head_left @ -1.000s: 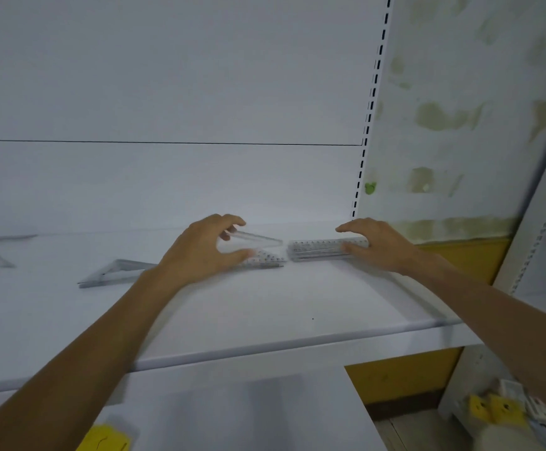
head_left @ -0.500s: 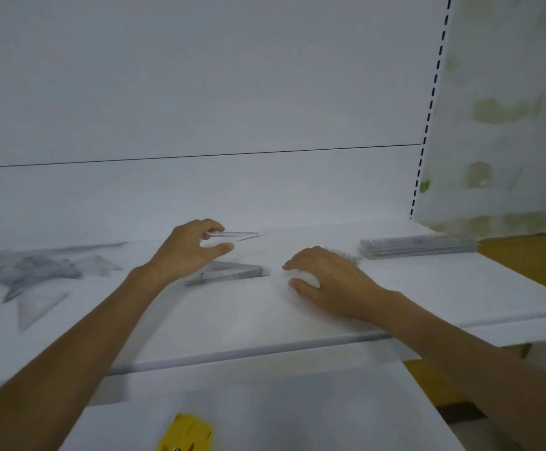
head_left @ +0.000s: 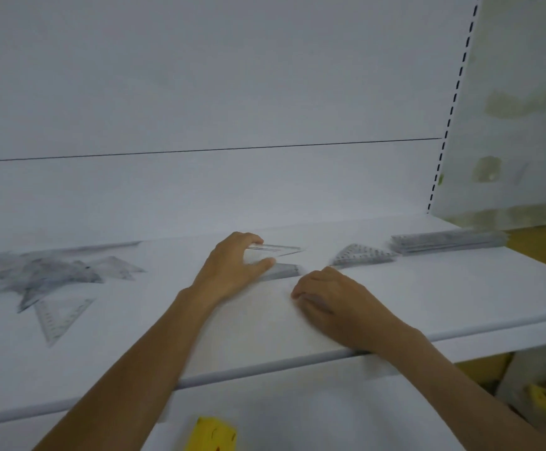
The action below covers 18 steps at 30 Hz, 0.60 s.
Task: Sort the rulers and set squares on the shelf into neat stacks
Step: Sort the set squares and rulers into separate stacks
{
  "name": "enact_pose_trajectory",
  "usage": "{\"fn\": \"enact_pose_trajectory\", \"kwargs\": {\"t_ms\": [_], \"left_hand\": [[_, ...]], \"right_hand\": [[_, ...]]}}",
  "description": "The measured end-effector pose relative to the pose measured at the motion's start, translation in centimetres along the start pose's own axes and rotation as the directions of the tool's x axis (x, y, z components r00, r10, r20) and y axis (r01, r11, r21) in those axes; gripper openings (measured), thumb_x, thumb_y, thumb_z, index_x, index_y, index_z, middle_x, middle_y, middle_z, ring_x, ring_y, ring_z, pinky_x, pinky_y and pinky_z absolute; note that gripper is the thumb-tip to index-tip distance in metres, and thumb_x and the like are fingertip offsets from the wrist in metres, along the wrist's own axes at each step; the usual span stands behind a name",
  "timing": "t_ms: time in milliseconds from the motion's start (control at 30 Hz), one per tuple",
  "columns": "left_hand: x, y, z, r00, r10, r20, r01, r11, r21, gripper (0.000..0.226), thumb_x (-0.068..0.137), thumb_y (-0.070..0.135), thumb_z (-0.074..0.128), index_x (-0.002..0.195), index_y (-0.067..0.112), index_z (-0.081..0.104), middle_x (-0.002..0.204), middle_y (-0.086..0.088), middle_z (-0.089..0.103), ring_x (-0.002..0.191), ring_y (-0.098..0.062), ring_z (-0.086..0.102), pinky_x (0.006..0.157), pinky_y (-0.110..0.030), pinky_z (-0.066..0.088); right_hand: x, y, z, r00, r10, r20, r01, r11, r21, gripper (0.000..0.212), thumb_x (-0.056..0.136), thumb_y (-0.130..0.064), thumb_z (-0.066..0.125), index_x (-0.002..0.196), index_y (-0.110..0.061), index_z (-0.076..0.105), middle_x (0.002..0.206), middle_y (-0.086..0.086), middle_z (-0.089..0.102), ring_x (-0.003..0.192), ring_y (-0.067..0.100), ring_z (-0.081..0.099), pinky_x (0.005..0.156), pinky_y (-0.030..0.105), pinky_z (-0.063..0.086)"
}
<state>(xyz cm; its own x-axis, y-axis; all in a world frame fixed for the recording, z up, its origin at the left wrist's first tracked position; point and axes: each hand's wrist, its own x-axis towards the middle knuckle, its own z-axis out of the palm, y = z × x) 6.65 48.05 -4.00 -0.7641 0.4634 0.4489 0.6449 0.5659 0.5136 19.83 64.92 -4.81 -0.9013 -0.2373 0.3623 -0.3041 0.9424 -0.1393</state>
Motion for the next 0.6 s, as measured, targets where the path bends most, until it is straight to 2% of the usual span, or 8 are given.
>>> {"fn": "enact_pose_trajectory", "kwargs": {"t_ms": [100,267,433,600], "left_hand": [[-0.31,0.11,0.18,0.996,-0.034,0.086,0.030,0.998,0.051,0.040,0.078,0.045,0.064,0.113,0.027,0.057,0.116,0.006,0.055,0.106,-0.012,0.052,0.095,-0.034,0.042],[-0.40,-0.19,0.17,0.991,-0.088,0.103,0.078,0.993,0.094,0.042,0.079,0.046,0.062,0.115,0.026,0.055,0.117,0.005,0.054,0.106,-0.014,0.051,0.095,-0.036,0.042],[-0.36,-0.28,0.44,0.987,-0.108,0.123,0.098,0.992,0.084,0.036,0.080,0.045,0.060,0.107,0.023,0.056,0.110,0.005,0.051,0.097,-0.010,0.047,0.087,-0.027,0.040],[-0.50,-0.40,0.52,0.983,-0.085,0.165,0.075,0.995,0.064,0.028,0.082,0.036,0.059,0.106,0.022,0.056,0.103,0.005,0.050,0.097,-0.010,0.048,0.080,-0.021,0.033]], "right_hand": [[-0.41,-0.08,-0.17,1.000,0.014,-0.015,-0.014,1.000,-0.018,0.027,0.095,-0.026,0.040,0.112,-0.019,0.060,0.118,-0.006,0.060,0.107,0.016,0.050,0.091,0.031,0.040],[-0.48,-0.39,-0.23,1.000,0.016,-0.019,-0.016,1.000,-0.022,0.027,0.096,-0.025,0.039,0.112,-0.018,0.060,0.118,-0.007,0.060,0.107,0.017,0.050,0.090,0.030,0.039],[-0.53,-0.26,-0.17,0.999,0.024,-0.030,-0.024,1.000,-0.007,0.027,0.096,-0.025,0.038,0.111,-0.020,0.060,0.117,-0.009,0.060,0.106,0.014,0.049,0.090,0.028,0.039],[-0.62,-0.29,-0.11,0.999,0.021,-0.041,-0.021,1.000,-0.002,0.027,0.096,-0.024,0.038,0.112,-0.020,0.060,0.116,-0.009,0.060,0.105,0.013,0.048,0.088,0.027,0.038]]}}
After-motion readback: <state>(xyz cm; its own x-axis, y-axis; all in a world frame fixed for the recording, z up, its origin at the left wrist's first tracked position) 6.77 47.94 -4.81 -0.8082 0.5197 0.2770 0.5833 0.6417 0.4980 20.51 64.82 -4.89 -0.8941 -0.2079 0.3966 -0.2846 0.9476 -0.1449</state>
